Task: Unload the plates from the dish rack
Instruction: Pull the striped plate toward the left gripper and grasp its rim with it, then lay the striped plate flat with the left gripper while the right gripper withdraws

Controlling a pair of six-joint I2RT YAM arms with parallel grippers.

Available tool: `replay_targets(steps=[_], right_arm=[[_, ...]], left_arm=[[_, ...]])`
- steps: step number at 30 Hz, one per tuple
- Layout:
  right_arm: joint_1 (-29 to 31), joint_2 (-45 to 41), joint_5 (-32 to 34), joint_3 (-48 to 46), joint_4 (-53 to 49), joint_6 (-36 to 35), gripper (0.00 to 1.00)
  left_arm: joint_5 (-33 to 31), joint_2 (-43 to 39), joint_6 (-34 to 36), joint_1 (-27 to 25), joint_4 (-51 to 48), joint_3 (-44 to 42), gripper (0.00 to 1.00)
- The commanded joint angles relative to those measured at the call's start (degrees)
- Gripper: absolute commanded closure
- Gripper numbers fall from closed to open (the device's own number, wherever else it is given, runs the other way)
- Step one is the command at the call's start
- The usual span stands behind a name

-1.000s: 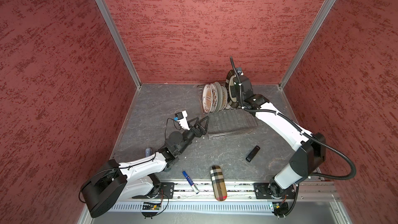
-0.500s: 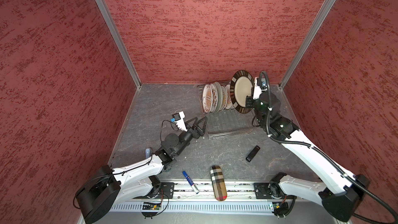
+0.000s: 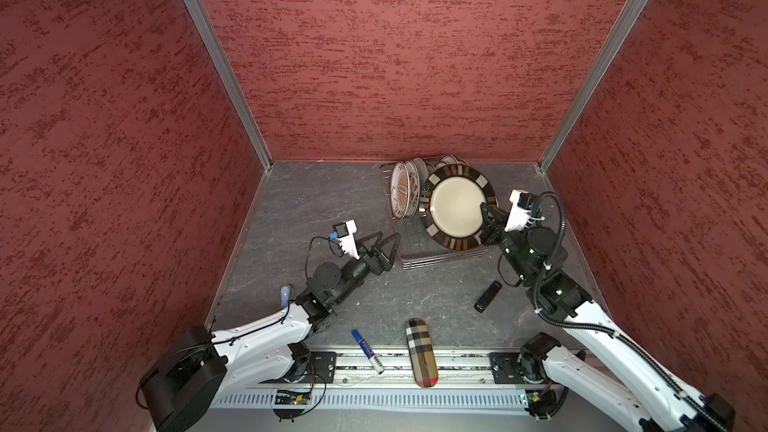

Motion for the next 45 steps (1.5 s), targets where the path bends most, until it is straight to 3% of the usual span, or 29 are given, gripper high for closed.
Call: replay_targets(steps=[1,9,11,14,16,20,26,34,35,39,45], right_arm=[[-0.1,-3.0,-8.1,-2.9,22.7,12.3,1.0],[-0.1,5.4,-15.6,-14.2,46.9,24.1,1.0],[-0.1,9.5,-17.5,-15.5,52.5,25.8,1.0],[-0.1,15.0,-17.5,-15.8,58.5,28.2,1.0],[-0.1,17.5,-18.4,-15.2,60.2,28.9,1.0],[-0.1,20.0,-19.5,-15.9,64.0,28.8,1.0],[-0.1,13.7,-15.3,-19.9,61.4,26.4,1.0],[-0.1,10.6,-18.9,-20.8,61.2,27.1,1.0],[-0.1,10.9,-20.2,-20.8,62.2,27.5,1.0],[-0.1,11.1,-22.1,-21.4,63.1,28.4,1.0],[-0.1,12.4,-21.1,-21.6,63.1,28.8,1.0]], left_arm=[[1.4,-0.7,0.6,-0.3,0.0,-0.6,0.01],[4.3,1.2,1.9,-1.3,-3.2,1.1,0.0],[6.7,1.6,3.3,-1.4,-6.4,2.4,0.08],[2.4,0.8,2.9,-1.5,-15.8,5.2,0.21],[-0.5,0.6,2.5,-1.3,-17.9,6.1,0.22],[0.0,1.2,2.7,-1.0,-16.6,5.9,0.26],[-8.1,-3.3,-1.1,-1.3,-14.7,0.9,0.21],[-6.6,-0.2,1.1,-2.8,-12.9,3.7,0.05],[-5.6,1.1,1.0,-3.0,-11.0,3.9,0.06],[-1.6,4.9,-0.5,-3.2,-4.7,3.8,0.29],[-0.4,7.6,-0.7,-3.9,-6.4,6.1,0.47]])
